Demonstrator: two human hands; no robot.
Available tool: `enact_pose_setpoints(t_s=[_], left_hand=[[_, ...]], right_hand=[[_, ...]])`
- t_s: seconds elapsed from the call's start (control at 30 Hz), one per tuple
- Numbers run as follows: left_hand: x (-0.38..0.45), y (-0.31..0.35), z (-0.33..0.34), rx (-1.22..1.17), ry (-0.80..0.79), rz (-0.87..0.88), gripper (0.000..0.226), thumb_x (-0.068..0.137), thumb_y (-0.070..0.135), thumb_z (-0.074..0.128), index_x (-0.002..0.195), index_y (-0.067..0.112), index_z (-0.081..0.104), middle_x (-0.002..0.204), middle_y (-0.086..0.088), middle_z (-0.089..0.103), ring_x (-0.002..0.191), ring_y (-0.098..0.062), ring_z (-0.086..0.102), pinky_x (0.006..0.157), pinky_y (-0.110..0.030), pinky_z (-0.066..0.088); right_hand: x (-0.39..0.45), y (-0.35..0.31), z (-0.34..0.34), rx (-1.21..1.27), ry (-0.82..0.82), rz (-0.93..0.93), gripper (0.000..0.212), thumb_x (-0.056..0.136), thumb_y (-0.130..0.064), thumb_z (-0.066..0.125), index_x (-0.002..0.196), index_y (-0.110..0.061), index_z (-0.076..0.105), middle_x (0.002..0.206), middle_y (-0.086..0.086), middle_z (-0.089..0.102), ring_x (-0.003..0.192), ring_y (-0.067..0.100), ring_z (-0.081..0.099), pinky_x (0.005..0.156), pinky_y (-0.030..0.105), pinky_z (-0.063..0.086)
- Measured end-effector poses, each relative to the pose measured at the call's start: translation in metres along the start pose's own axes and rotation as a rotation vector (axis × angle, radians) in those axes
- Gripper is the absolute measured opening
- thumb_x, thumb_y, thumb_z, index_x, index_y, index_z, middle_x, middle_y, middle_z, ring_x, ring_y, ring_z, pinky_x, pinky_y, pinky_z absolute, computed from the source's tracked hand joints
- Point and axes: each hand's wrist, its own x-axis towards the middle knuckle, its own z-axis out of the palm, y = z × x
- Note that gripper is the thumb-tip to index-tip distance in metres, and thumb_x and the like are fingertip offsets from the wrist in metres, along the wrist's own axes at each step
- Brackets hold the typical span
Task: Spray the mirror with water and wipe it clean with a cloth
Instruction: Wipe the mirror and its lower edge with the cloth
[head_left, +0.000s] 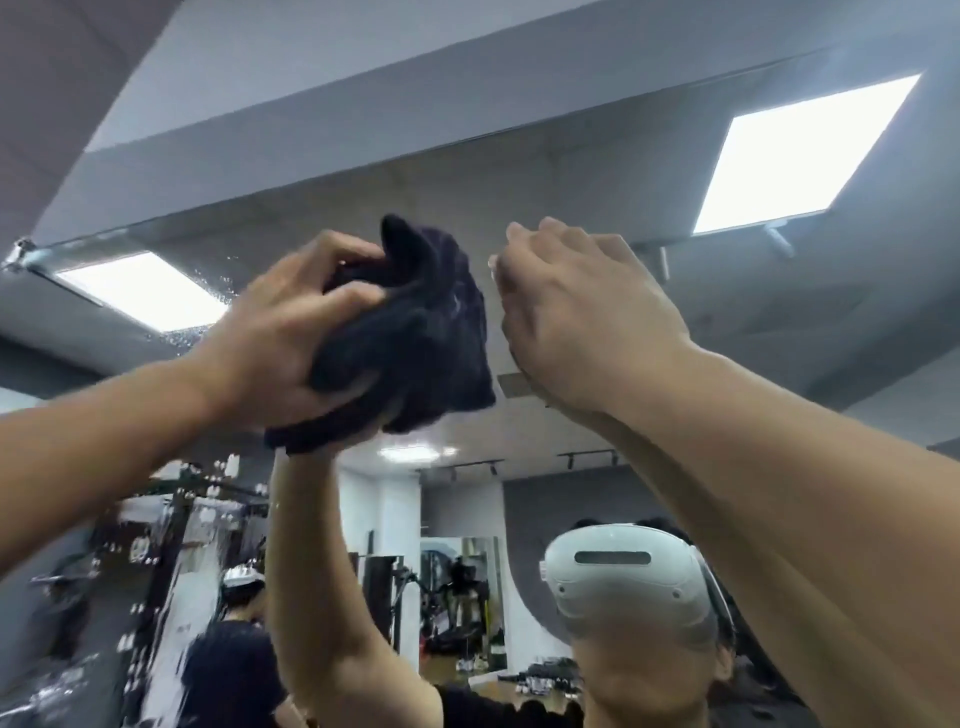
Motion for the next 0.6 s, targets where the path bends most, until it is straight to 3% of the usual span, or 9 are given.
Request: enact_pose_setpoints(t_s=[0.1,0.2,0.27,0.47,0.6], left_hand=[[0.035,-0.053,-0.001,0.191,0.112,-0.28,0.053,0.087,0.046,0.058,0.131,0.016,0.053,0.132,-0.019,0.046,0.112,-0.042,0.057,0.091,-0.053,0.05],[0.074,-0.089,0.005,0.407,0.112,-0.764,0.05,0.093,0.041,0.057,0.135,0.021,0.039,0.137,-0.021,0.038,0.123,-0.047,0.048,0.098,-0.061,0.045],[0.09,-0.092,0.007,0.464,0.113,-0.908,0.048,0.094,0.041,0.055,0.133,0.021,0.036,0.142,-0.023,0.035,0.127,-0.048,0.043,0.101,-0.062,0.043],[0.047,-0.072,0.009,0.434,0.159,-0.642,0.05,0.087,0.041,0.056,0.129,0.02,0.04,0.136,-0.027,0.039,0.117,-0.049,0.048,0.094,-0.06,0.046],[-0.005,-0.041,0.0,0.35,0.141,-0.418,0.054,0.081,0.045,0.053,0.128,0.018,0.051,0.127,-0.024,0.045,0.11,-0.046,0.051,0.089,-0.056,0.047]], right_hand=[[-0.001,0.002,0.001,-0.012,0.01,-0.014,0.039,0.105,-0.035,0.029,0.137,-0.021,0.048,0.153,0.0,0.042,0.145,0.023,0.031,0.117,0.039,0.023],[-0.001,0.001,0.002,-0.002,0.021,-0.008,0.038,0.105,-0.035,0.031,0.136,-0.021,0.048,0.151,-0.002,0.043,0.144,0.022,0.032,0.116,0.038,0.023],[-0.001,0.0,0.002,-0.006,0.026,-0.008,0.035,0.104,-0.033,0.032,0.133,-0.021,0.049,0.142,-0.002,0.048,0.137,0.02,0.038,0.112,0.036,0.026],[-0.001,-0.003,0.003,-0.025,0.069,0.003,0.027,0.101,-0.031,0.038,0.116,-0.019,0.056,0.124,0.001,0.058,0.113,0.023,0.05,0.101,0.04,0.036],[0.01,-0.021,-0.005,-0.071,0.086,0.092,0.011,0.099,-0.029,0.041,0.094,-0.022,0.047,0.097,0.0,0.05,0.086,0.021,0.038,0.09,0.044,0.033]])
